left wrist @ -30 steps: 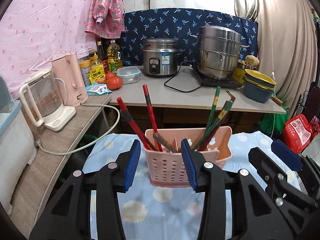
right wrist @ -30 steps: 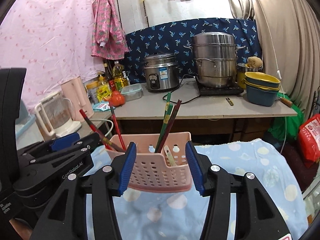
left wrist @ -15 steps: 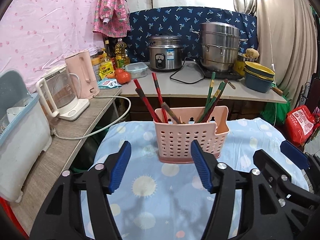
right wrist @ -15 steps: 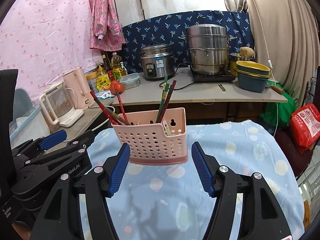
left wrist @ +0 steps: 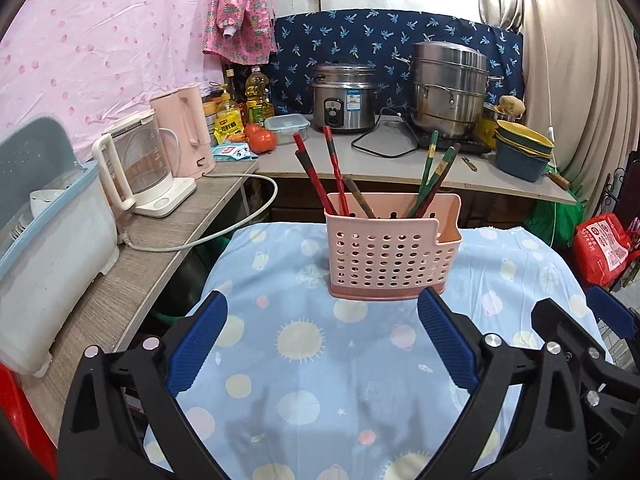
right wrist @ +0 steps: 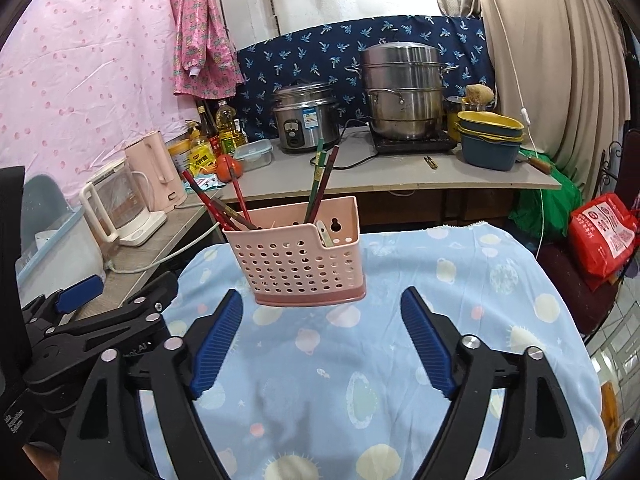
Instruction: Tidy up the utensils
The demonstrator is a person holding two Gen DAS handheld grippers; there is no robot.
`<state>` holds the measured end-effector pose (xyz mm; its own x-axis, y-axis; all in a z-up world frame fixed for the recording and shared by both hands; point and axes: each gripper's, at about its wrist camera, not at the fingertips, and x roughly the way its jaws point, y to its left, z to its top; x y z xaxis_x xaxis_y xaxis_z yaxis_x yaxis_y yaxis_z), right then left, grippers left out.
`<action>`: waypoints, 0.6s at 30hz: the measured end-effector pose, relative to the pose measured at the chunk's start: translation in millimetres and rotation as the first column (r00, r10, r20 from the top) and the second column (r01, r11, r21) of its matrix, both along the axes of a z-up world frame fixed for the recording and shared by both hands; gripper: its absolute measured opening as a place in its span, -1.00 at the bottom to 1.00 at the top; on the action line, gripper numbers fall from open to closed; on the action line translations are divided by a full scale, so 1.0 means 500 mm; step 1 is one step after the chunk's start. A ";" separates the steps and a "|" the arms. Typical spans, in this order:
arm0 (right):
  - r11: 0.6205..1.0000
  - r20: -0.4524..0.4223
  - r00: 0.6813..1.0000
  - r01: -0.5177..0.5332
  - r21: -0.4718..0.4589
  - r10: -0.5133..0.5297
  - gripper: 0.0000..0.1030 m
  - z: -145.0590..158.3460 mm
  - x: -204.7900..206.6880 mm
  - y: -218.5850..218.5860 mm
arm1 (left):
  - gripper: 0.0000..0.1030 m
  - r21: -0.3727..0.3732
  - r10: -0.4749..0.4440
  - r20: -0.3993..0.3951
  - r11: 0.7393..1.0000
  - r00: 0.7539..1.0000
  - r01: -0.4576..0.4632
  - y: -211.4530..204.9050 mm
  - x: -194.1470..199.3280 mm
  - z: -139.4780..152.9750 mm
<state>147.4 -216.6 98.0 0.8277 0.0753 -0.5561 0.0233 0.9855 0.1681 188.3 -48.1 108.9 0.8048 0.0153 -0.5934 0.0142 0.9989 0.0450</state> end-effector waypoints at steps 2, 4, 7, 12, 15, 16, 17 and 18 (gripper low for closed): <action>1.000 -0.004 1.000 0.003 0.001 -0.003 0.63 -0.003 -0.003 -0.002 | 0.81 0.004 -0.003 -0.006 1.000 1.000 0.003 0.001 -0.003 -0.003; 1.000 -0.007 1.000 0.004 -0.007 -0.004 0.64 -0.006 -0.008 -0.001 | 0.83 0.010 -0.003 -0.008 1.000 1.000 0.003 0.001 -0.006 -0.004; 0.999 -0.001 1.000 0.013 -0.041 -0.013 0.69 -0.007 -0.014 0.003 | 0.85 0.006 -0.002 -0.017 1.000 1.000 0.002 0.004 -0.010 -0.008; 0.996 0.008 1.000 0.029 -0.082 -0.028 0.88 -0.005 -0.023 0.007 | 0.86 -0.001 -0.001 -0.024 1.000 1.000 0.001 0.010 -0.016 -0.012; 0.995 0.012 0.999 0.031 -0.091 -0.030 0.88 -0.004 -0.025 0.009 | 0.86 0.005 0.007 -0.022 1.000 1.000 -0.007 0.012 -0.017 -0.011; 0.995 0.012 0.999 0.033 -0.093 -0.032 0.88 -0.004 -0.026 0.009 | 0.86 0.005 0.007 -0.024 1.000 1.000 -0.007 0.012 -0.018 -0.012; 0.995 0.013 0.999 0.033 -0.095 -0.032 0.88 -0.003 -0.027 0.009 | 0.86 0.005 0.008 -0.023 1.000 1.000 -0.008 0.012 -0.019 -0.013; 0.995 0.013 0.999 0.033 -0.096 -0.032 0.88 -0.003 -0.027 0.010 | 0.86 0.006 0.008 -0.022 1.000 1.000 -0.008 0.012 -0.020 -0.012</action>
<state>134.1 -211.7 96.7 0.8352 -0.0052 -0.5500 0.0544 0.9958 0.0732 178.4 -42.0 102.7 0.7914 0.0254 -0.6108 0.0071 0.9987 0.0507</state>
